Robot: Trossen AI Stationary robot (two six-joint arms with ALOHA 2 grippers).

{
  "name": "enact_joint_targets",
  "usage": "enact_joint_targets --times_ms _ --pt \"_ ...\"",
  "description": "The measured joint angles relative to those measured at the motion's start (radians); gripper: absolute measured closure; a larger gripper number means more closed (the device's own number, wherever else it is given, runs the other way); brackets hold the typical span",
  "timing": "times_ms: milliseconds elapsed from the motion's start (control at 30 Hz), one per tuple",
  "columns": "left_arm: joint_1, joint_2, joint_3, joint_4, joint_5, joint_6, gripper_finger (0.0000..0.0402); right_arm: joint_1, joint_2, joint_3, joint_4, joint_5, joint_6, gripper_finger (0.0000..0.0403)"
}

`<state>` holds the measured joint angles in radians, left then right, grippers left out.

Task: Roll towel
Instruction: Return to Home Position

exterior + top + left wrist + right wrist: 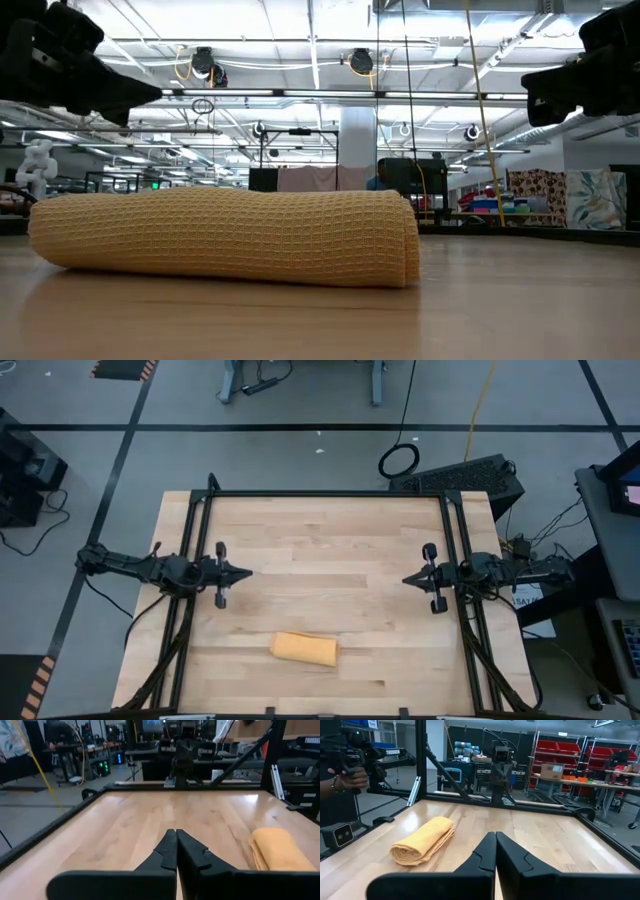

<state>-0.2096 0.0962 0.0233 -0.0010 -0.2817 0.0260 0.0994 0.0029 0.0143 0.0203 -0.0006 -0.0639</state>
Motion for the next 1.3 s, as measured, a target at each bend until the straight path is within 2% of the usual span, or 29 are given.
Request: enact_joint_targets --times_ms 367,600,833,1167,1300 --pt "0.000 -0.095 0.001 -0.005 0.015 0.089 0.0402 0.000 0.000 0.000 0.003 0.000 0.000 0.0403" --pt "0.029 -0.096 0.002 -0.007 0.020 0.139 0.0402 0.000 0.000 0.000 0.002 0.000 0.000 0.0403" --pt "0.097 -0.096 0.002 -0.020 0.126 0.114 0.0402 0.000 0.000 0.000 0.004 0.000 0.000 0.0403" --pt "0.117 -0.096 0.002 -0.021 0.124 0.145 0.0402 0.000 0.000 0.000 0.005 0.000 0.000 0.0403" --pt "0.159 -0.096 0.002 -0.020 0.117 0.129 0.0402 0.001 0.000 0.000 0.005 0.000 0.000 0.0403"
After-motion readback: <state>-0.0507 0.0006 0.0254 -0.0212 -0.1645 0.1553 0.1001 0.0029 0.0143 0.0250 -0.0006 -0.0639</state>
